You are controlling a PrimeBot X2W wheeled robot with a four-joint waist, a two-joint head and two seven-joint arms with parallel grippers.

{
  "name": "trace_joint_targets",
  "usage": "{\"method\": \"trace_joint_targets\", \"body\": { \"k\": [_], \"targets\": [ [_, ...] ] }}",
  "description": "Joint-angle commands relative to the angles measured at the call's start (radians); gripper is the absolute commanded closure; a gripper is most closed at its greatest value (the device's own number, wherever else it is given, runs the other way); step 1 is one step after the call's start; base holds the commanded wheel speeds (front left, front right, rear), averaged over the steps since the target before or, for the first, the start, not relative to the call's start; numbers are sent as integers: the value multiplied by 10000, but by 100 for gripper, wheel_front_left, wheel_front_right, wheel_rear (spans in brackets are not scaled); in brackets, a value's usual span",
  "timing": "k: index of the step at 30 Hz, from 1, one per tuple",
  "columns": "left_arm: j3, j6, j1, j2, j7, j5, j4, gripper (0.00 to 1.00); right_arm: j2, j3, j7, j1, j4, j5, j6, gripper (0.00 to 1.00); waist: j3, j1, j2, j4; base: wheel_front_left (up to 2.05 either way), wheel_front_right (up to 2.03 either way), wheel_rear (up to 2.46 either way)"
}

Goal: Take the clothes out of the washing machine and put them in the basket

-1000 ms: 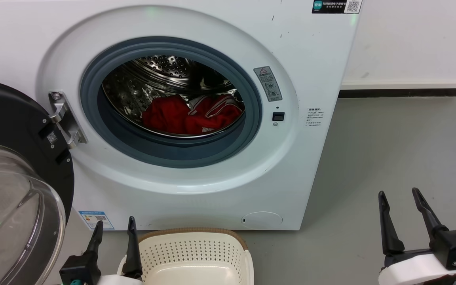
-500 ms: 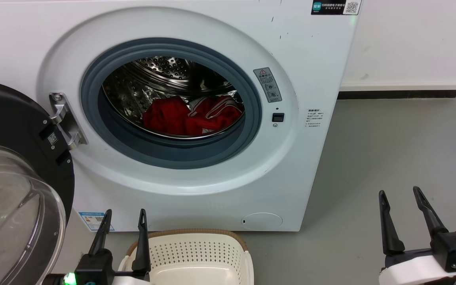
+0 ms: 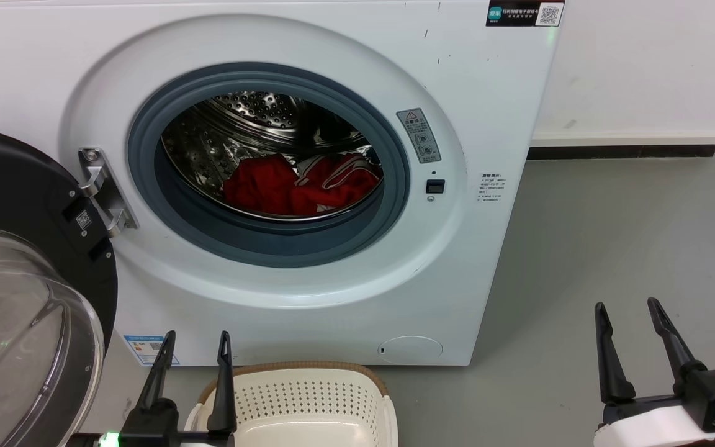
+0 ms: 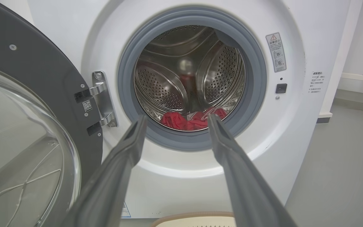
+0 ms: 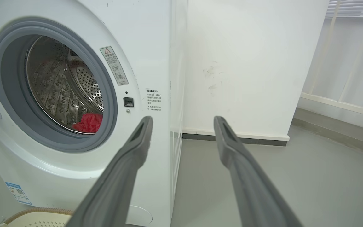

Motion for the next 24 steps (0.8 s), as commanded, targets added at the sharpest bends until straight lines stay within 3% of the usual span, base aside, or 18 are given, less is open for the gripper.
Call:
{"method": "trace_joint_targets", "body": {
  "k": [1,24],
  "targets": [
    [2,-54,115,-14,-31,79,39,0,-33,7,-23,110,39,-1,-7,0,-2,0,0,-1,0,0,0],
    [-22,-159,160,-161,-30,268,232,0,-30,-216,-23,-74,831,-19,-7,0,9,0,0,-14,0,0,0]
  ]
}}
